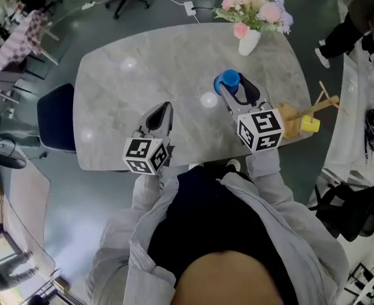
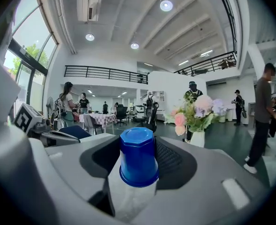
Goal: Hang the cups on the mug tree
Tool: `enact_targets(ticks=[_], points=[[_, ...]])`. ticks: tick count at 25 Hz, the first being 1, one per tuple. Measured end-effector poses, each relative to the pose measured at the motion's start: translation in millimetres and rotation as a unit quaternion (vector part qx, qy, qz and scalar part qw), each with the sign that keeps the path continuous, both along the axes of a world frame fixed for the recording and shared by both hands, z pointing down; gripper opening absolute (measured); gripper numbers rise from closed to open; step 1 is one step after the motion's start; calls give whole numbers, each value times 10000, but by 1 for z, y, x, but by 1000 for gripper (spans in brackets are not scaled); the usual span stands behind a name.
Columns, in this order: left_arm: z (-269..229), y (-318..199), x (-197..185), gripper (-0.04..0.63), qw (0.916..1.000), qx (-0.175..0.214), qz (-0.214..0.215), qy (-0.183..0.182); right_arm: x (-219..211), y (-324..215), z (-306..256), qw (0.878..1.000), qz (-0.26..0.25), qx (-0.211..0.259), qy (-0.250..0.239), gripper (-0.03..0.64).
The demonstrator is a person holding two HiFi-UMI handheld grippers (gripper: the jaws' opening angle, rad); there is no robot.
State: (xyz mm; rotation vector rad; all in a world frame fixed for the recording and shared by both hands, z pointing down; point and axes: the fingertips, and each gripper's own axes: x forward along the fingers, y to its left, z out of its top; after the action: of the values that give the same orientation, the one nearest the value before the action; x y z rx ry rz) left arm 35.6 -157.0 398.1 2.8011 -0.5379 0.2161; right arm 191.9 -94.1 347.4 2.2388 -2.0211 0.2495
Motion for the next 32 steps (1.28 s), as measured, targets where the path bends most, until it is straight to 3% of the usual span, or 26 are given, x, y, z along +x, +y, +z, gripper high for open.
enact_targets(ticks=[7, 13, 18, 24, 32], points=[[2, 44, 72, 3, 9926, -26, 1214, 23, 39, 70, -5, 9954, 953, 39, 94, 239], [9, 88, 121, 3, 9775, -117, 2104, 11, 64, 130, -7, 9851, 1714, 63, 161, 238], [3, 124, 153, 3, 9633, -158, 2679, 61, 76, 172, -30, 9780, 2058, 294, 199, 238], [-7, 164, 197, 3, 9496, -145, 3127, 157, 109, 230, -76, 9651, 2476, 702, 487, 238], [-18, 193, 232, 3, 9411, -123, 3370, 254, 162, 300, -124, 9403, 3108, 1179, 733, 238]])
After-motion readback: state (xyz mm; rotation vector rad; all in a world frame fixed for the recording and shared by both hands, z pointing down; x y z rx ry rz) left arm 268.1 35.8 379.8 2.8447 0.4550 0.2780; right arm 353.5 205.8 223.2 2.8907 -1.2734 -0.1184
